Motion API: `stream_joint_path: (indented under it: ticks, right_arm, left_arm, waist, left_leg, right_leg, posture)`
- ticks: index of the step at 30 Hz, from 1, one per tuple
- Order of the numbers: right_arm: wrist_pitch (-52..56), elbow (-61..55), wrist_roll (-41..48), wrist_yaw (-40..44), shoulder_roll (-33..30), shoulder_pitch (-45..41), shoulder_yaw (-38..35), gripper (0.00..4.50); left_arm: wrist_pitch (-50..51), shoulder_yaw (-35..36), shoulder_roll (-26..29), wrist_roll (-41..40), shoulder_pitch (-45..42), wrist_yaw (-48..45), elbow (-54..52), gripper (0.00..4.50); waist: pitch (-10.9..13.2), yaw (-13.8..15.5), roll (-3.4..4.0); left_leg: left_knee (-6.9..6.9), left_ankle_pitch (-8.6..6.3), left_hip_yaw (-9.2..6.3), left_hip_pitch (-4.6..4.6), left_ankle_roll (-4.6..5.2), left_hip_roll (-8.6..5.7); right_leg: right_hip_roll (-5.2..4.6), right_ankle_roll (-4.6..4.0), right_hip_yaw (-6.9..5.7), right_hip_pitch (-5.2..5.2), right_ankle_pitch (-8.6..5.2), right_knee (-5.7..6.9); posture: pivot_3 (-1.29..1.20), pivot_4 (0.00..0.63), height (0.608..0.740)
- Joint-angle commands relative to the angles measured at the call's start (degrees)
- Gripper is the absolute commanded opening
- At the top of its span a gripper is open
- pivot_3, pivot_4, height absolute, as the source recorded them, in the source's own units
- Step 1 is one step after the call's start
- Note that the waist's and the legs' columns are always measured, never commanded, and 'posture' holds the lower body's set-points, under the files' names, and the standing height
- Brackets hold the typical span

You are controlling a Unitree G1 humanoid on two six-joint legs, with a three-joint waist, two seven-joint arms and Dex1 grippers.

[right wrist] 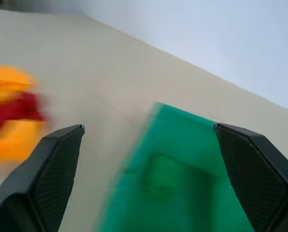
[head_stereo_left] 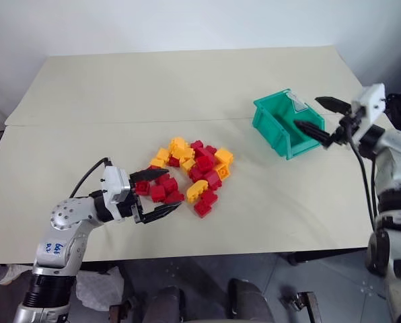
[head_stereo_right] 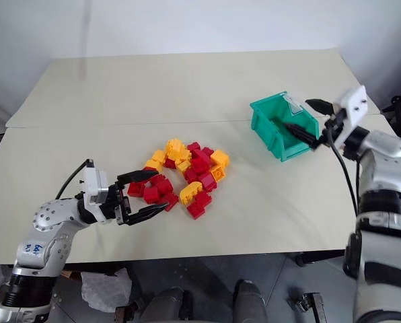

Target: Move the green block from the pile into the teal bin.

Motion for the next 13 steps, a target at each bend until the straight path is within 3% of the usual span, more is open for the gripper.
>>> stream_joint_path:
  ticks: [1, 7, 10, 13]
  right_arm:
    - [3.11, -15.08, 4.97, 4.59, -2.37, 8.08, -0.65, 4.48]
    - [10.40, -38.72, 12.26, 0.21, -0.04, 31.76, -4.40, 4.48]
    - [7.09, -41.11, 10.45, 0.01, 0.59, 39.11, -4.64, 4.48]
    - [5.05, -40.79, 9.94, -2.89, 2.26, 40.12, -4.85, 4.48]
  left_arm:
    - [-4.13, 2.92, 1.90, 2.67, 1.27, 0.08, 1.43, 4.50]
    - [-6.02, 6.55, 2.95, 3.81, 3.53, 2.60, 2.22, 4.50]
    - [-5.62, 7.34, 2.37, 3.67, 4.82, 4.46, 0.76, 4.50]
    - [-5.54, 7.61, 1.93, 3.41, 5.85, 5.84, -0.22, 4.50]
  waist:
    - [0.00, 0.11, 0.00]
    - [0.00, 1.37, -0.01]
    - [-0.01, 1.71, -0.03]
    - [-0.05, 1.86, -0.09]
  left_leg:
    - [0.00, 0.00, 0.01, 0.00, 0.00, -0.02]
    - [0.04, -0.01, 0.03, 0.07, 0.00, -0.02]
    - [0.07, -0.01, 0.10, 0.07, 0.05, -0.05]
    - [0.09, -0.01, 0.16, 0.14, 0.07, -0.05]
  right_leg:
    - [-0.01, 0.00, 0.00, 0.01, 0.00, 0.00]
    - [0.00, 0.00, 0.02, 0.05, 0.00, 0.00]
    - [-0.08, 0.01, 0.11, 0.07, 0.01, -0.06]
    - [-0.06, -0.02, 0.12, 0.15, 0.04, -0.13]
  posture:
    - [0.00, 0.150, 0.740]
    - [0.00, 0.150, 0.740]
    - [0.00, 0.150, 0.740]
    - [0.00, 0.150, 0.740]
